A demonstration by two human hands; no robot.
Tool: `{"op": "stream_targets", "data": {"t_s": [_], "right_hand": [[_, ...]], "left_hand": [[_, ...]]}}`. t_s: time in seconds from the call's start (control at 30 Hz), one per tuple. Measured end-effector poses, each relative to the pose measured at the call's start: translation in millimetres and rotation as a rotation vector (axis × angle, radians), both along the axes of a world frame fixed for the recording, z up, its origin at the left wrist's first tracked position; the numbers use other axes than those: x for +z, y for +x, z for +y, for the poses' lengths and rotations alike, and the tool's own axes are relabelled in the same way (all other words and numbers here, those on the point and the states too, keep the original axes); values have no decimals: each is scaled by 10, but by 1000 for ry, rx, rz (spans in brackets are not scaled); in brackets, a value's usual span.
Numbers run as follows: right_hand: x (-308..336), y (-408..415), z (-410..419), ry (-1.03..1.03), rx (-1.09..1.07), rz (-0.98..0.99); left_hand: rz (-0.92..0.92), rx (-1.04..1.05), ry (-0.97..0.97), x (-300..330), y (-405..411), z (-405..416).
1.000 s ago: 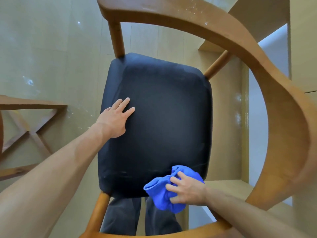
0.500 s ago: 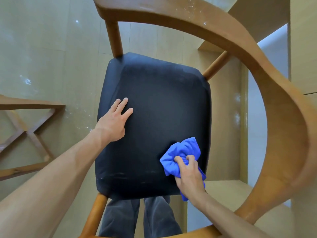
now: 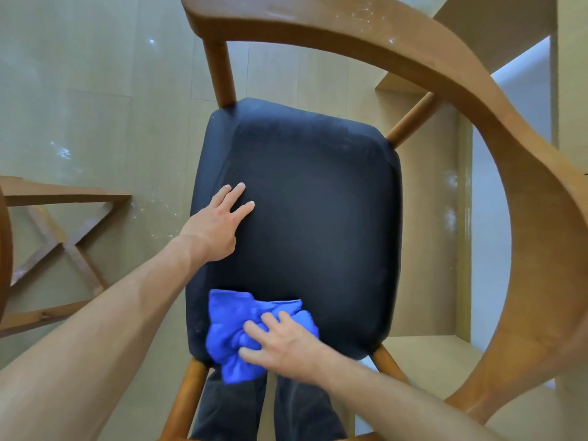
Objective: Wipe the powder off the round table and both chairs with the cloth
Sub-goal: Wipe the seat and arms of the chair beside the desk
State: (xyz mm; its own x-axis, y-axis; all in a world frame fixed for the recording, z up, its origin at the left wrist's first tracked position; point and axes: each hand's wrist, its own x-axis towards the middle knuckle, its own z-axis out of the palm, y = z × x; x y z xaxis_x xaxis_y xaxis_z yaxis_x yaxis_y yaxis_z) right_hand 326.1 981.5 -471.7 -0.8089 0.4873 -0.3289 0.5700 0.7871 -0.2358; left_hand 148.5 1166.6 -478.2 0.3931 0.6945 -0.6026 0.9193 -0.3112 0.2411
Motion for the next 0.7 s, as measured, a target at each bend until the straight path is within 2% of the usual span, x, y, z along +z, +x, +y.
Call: {"op": "stream_targets", "data": {"t_s": [0.13, 0.2, 0.33, 0.43, 0.47, 0.5, 0.57, 0.7], "right_hand": [[56, 1013, 268, 93, -40, -38], [104, 1469, 401, 92, -227, -83], [150, 1950, 612, -15, -902, -282], [117, 1702, 699, -163, -1503, -204], [108, 1488, 680, -165, -1581, -174], [87, 1239, 624, -134, -1537, -205], [76, 674, 443, -131, -1310, -233], [91, -188, 118, -346, -963, -83]], "left_hand": [[-2, -10, -7, 4, -11, 28], [1, -7, 4, -2, -5, 10], [6, 3, 25, -26, 21, -33], [3, 28, 13, -20, 37, -33], [2, 34, 7, -14, 37, -23], [3, 38, 4, -9, 37, -12], [12, 37, 3, -2, 35, 5], [44, 36, -11, 24, 82, -40]]}}
